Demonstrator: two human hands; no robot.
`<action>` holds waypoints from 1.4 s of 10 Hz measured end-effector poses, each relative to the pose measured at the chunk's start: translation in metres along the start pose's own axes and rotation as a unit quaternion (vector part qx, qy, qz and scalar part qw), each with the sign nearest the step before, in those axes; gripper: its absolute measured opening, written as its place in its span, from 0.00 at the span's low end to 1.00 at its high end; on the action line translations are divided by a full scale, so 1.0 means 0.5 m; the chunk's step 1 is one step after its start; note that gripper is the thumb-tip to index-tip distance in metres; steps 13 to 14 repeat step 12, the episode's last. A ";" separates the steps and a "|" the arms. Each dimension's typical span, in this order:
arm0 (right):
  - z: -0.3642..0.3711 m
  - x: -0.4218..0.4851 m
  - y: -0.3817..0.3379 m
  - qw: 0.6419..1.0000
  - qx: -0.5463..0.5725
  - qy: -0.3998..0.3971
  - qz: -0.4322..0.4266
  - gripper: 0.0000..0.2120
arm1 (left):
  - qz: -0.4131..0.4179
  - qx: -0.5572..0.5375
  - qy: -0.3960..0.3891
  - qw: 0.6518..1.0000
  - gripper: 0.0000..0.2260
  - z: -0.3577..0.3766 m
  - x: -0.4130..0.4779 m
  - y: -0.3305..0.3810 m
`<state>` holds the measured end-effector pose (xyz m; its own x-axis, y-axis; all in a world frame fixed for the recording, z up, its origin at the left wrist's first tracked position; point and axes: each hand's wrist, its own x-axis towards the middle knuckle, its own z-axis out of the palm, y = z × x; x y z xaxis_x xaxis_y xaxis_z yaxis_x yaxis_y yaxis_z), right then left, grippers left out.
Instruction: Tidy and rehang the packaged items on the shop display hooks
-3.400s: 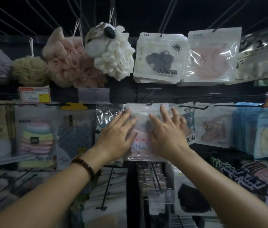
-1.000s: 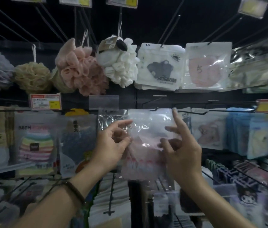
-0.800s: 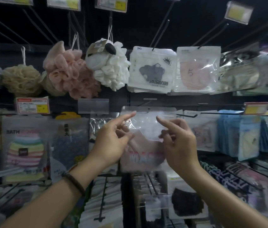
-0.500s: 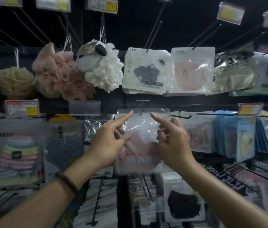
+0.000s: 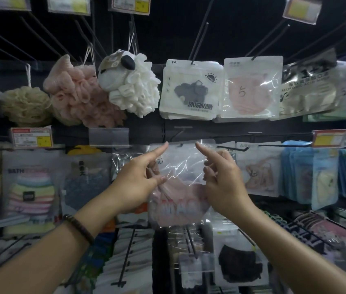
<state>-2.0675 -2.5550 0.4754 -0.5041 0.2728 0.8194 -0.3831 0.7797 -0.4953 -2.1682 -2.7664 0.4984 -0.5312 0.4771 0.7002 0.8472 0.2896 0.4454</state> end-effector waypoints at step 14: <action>-0.004 -0.037 0.026 0.944 -0.275 -0.112 -0.145 0.22 | -0.040 0.284 -0.026 0.958 0.23 0.038 -0.100 0.039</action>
